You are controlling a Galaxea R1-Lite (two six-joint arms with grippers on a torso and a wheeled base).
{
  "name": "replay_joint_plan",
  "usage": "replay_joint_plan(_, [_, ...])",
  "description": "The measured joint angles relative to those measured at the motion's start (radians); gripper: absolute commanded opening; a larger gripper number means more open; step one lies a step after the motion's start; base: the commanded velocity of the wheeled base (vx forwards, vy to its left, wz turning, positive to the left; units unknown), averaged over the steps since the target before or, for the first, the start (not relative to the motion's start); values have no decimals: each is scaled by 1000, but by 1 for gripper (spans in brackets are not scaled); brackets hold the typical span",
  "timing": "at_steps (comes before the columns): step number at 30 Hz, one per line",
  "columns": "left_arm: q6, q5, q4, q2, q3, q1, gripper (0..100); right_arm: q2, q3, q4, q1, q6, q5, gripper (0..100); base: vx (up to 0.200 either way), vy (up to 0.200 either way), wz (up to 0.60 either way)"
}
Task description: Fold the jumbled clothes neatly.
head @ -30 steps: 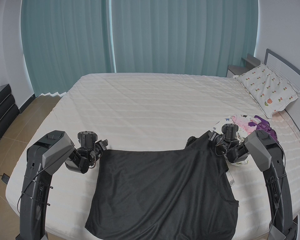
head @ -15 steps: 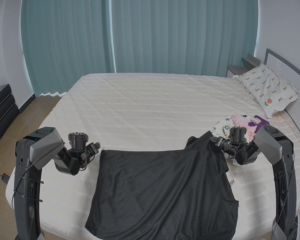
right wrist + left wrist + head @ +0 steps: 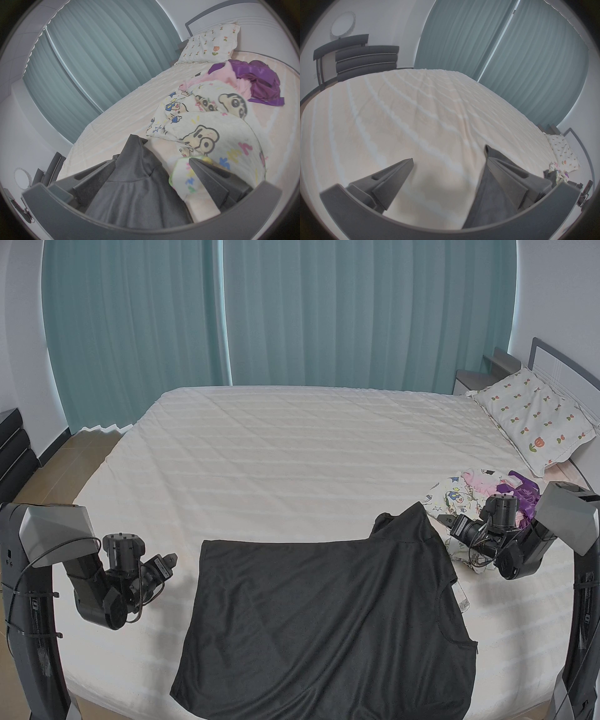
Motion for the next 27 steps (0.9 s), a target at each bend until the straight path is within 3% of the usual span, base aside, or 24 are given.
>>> replay_joint_plan(3, [-19,-6,-102,-33,132,-13,100,-53,92,-41,-3,15,0,100,0,0,0])
replay_joint_plan(8, [-71,-16,-276,-74,368,-56,100,-144,311,-129,-5,72,0,100,-200,0,0])
replay_joint_plan(13, [-138,-36,-364,-96,520,-95,100,-226,545,-241,-7,130,0,100,-200,0,0])
replay_joint_plan(21, [-242,-90,-414,-112,639,-139,100,-321,827,-430,-10,271,0,100,-200,0,0])
replay_joint_plan(27, [-269,-101,-416,-82,654,-177,100,-334,917,-473,-5,309,6,100,-200,0,0])
